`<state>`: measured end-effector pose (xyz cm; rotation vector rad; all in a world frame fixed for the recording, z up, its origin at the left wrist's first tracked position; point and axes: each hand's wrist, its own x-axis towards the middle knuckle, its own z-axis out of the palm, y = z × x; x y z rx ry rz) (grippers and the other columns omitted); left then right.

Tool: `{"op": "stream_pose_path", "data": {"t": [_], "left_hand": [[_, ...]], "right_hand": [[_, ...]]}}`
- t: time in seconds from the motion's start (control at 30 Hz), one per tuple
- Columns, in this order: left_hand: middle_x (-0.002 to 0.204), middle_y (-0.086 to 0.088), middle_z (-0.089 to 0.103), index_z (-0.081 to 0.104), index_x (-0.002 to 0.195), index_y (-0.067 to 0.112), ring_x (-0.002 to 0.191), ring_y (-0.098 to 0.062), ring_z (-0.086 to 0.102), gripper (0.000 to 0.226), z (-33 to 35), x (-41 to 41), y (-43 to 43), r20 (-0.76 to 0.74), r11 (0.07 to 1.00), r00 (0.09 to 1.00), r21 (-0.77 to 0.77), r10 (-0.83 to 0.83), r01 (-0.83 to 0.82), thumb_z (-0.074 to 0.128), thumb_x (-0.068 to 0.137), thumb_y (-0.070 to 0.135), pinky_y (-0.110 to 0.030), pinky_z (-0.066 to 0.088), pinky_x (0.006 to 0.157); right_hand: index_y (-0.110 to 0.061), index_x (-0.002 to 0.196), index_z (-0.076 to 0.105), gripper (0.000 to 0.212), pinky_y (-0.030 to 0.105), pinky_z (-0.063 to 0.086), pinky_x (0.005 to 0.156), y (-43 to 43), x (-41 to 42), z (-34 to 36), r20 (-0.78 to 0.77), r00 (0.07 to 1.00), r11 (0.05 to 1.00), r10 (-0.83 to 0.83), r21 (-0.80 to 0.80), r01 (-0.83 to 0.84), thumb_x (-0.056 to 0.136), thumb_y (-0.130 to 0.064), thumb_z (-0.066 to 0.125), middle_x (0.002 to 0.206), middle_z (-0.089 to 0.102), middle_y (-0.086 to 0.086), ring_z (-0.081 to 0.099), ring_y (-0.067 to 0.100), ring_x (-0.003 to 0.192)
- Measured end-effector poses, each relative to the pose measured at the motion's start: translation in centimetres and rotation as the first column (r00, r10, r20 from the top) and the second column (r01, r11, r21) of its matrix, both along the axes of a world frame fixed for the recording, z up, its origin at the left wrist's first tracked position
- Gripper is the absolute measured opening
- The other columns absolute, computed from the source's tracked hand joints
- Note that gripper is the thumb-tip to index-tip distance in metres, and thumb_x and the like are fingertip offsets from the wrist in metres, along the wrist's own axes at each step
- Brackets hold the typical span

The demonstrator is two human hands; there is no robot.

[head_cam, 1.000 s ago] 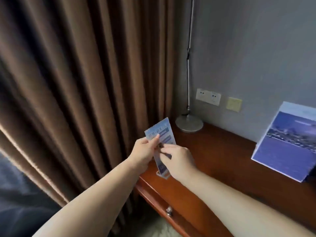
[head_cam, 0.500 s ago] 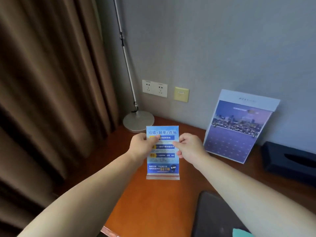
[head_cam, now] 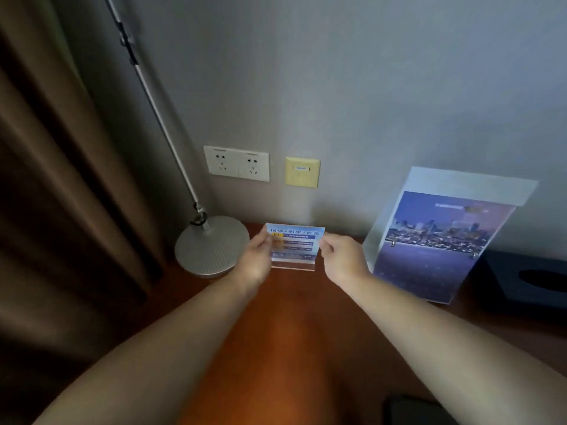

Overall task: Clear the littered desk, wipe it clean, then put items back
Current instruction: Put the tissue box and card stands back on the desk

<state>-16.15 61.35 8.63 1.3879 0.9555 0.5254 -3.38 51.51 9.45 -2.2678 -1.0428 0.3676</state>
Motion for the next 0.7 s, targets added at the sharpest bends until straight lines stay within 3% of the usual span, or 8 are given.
{"op": "stream_pose_path", "data": {"t": [0.07,0.13,0.23,0.33,0.53,0.7], "left_hand": [[0.116,-0.004,0.066,0.053,0.13,0.02,0.102,-0.015,0.064,0.033,-1.3,0.9,2.4,0.002,0.998,0.998,-0.032,-0.058,0.058,0.034,0.103,0.021,-0.028,0.049,0.085],[0.112,-0.002,0.068,0.057,0.126,0.022,0.098,-0.014,0.066,0.031,-2.4,1.6,4.3,-0.002,0.994,0.996,-0.059,-0.089,0.089,0.038,0.102,0.023,-0.031,0.051,0.087],[0.108,0.001,0.07,0.059,0.124,0.028,0.099,-0.015,0.066,0.03,-4.1,2.0,5.9,-0.03,0.988,0.993,-0.101,-0.118,0.114,0.04,0.101,0.027,-0.039,0.049,0.095],[0.111,0.0,0.069,0.058,0.127,0.026,0.101,-0.017,0.065,0.031,-5.7,1.8,6.5,-0.047,0.984,0.992,-0.135,-0.121,0.113,0.041,0.101,0.025,-0.041,0.047,0.099],[0.128,0.001,0.059,0.044,0.14,0.025,0.104,-0.008,0.057,0.039,-6.6,1.8,7.2,-0.053,0.978,0.989,-0.163,-0.14,0.129,0.04,0.101,0.026,-0.021,0.04,0.09],[0.131,-0.002,0.058,0.042,0.141,0.021,0.111,-0.013,0.059,0.042,-7.3,2.0,7.8,-0.055,0.97,0.989,-0.212,-0.135,0.121,0.043,0.099,0.022,-0.033,0.042,0.104]], "right_hand": [[-0.015,0.125,0.061,0.033,0.023,0.042,0.085,1.9,0.5,-0.7,-0.071,0.996,0.998,-0.055,0.002,0.056,0.1,-0.02,0.04,0.123,0.063,0.005,0.058,0.024,0.112],[-0.015,0.129,0.057,0.034,0.019,0.04,0.085,3.5,0.9,-1.8,-0.236,0.965,0.992,-0.115,0.03,0.125,0.101,-0.02,0.039,0.122,0.062,0.004,0.057,0.021,0.113],[-0.018,0.132,0.054,0.035,0.028,0.048,0.092,5.0,1.0,-3.8,-0.42,0.89,0.975,-0.175,0.049,0.215,0.1,-0.022,0.04,0.122,0.062,0.004,0.059,0.02,0.111],[-0.016,0.134,0.053,0.036,0.022,0.043,0.088,5.6,0.6,-5.1,-0.436,0.876,0.971,-0.206,0.019,0.237,0.1,-0.018,0.041,0.123,0.061,0.004,0.057,0.018,0.111],[-0.014,0.13,0.056,0.035,0.021,0.041,0.088,6.2,0.3,-6.1,-0.424,0.867,0.953,-0.261,0.03,0.302,0.099,-0.011,0.039,0.123,0.061,0.005,0.056,0.019,0.111],[-0.013,0.124,0.062,0.034,0.024,0.047,0.086,6.9,0.0,-6.5,-0.472,0.826,0.929,-0.308,0.038,0.369,0.098,-0.011,0.04,0.119,0.065,0.005,0.06,0.021,0.106]]}}
